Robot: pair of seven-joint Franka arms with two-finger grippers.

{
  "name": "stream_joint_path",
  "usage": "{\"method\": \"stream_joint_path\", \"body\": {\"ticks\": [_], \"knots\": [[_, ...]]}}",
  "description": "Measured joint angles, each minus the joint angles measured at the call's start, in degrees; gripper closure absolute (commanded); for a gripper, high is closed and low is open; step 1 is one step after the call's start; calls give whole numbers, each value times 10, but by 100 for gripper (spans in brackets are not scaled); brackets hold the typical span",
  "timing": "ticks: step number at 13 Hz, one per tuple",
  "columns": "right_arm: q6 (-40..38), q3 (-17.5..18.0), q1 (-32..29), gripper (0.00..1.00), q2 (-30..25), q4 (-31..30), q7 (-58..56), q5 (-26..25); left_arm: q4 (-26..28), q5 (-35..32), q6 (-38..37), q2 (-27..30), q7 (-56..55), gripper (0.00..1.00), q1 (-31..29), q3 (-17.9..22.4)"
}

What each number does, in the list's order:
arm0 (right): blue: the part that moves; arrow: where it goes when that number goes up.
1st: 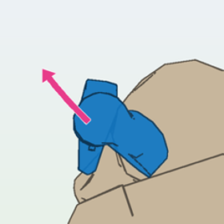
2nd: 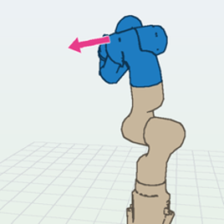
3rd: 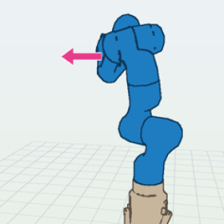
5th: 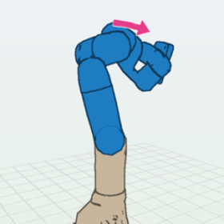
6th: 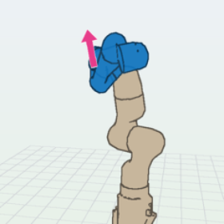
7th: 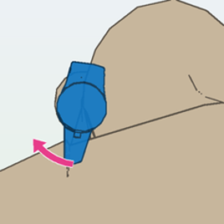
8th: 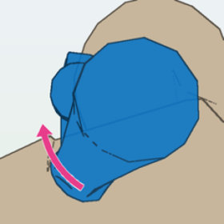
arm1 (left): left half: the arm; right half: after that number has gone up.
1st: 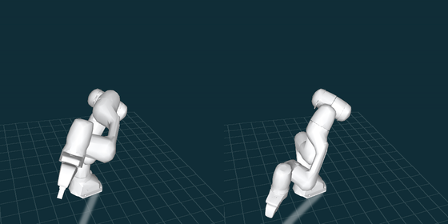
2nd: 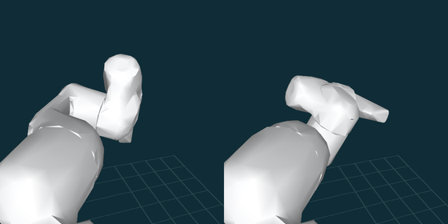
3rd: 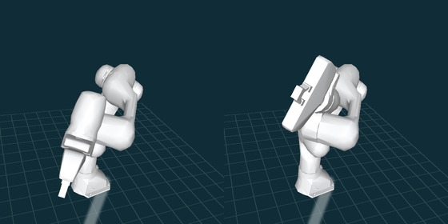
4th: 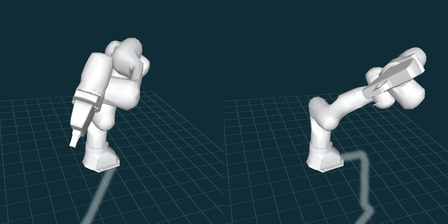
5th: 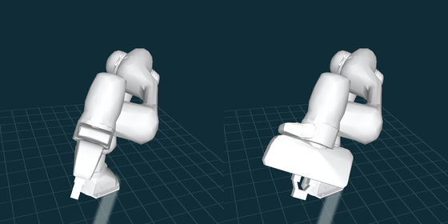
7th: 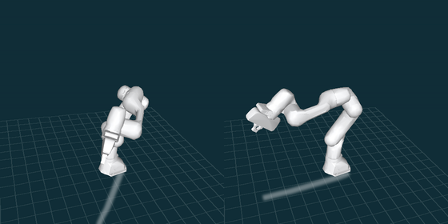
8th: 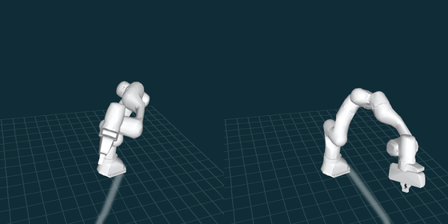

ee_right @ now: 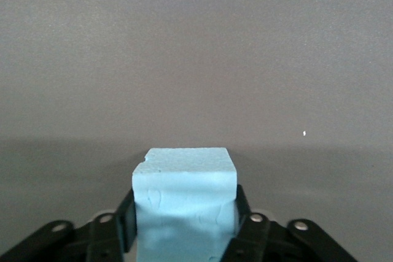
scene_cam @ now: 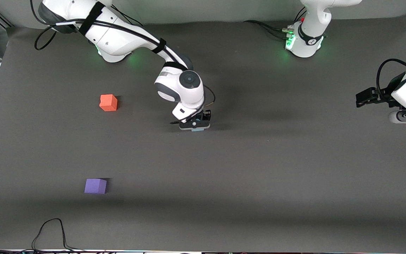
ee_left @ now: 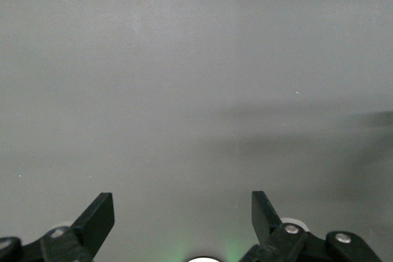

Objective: Place blue block between orange and purple blocks
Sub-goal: 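Carry the blue block with the right gripper toward the orange block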

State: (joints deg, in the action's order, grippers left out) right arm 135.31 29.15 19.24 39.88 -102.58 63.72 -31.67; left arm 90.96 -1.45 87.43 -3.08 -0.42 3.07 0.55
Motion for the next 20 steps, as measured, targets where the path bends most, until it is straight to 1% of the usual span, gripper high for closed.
{"method": "stream_joint_path", "body": {"ticks": [5,7,8,9,10,12,13,15,16,17,18,20], "knots": [[-6,-2,-20,60,-7,6,1,-1,0,1,-1,7,3,0,6,-1],[-47,9,-53,60,-32,14,-24,7,0,1,-2,9,7,0,6,0],[-71,17,-76,60,-51,16,-64,34,0,1,-2,9,7,0,6,0],[-96,16,-94,60,-78,18,-119,81,0,1,-2,9,7,0,6,0],[-122,-4,-102,60,-111,21,-178,130,0,1,-2,9,7,0,6,1],[-169,-75,-106,60,-180,18,-289,205,0,1,-2,9,7,0,6,1],[-181,-116,-107,60,-209,8,-332,226,0,1,-2,9,8,0,6,1],[-177,-196,-109,60,-249,-34,-414,243,0,1,-2,9,8,0,6,1],[-161,-232,-110,60,-259,-62,-449,247,0,2,-2,9,8,0,6,1],[-141,-260,-111,60,-264,-89,-474,250,0,2,-2,9,8,0,6,1],[-115,-280,-112,60,-264,-116,-491,251,0,2,-2,9,8,0,7,1],[-36,-302,-112,59,-262,-178,-502,251,1,3,-2,9,8,0,7,1]]}}
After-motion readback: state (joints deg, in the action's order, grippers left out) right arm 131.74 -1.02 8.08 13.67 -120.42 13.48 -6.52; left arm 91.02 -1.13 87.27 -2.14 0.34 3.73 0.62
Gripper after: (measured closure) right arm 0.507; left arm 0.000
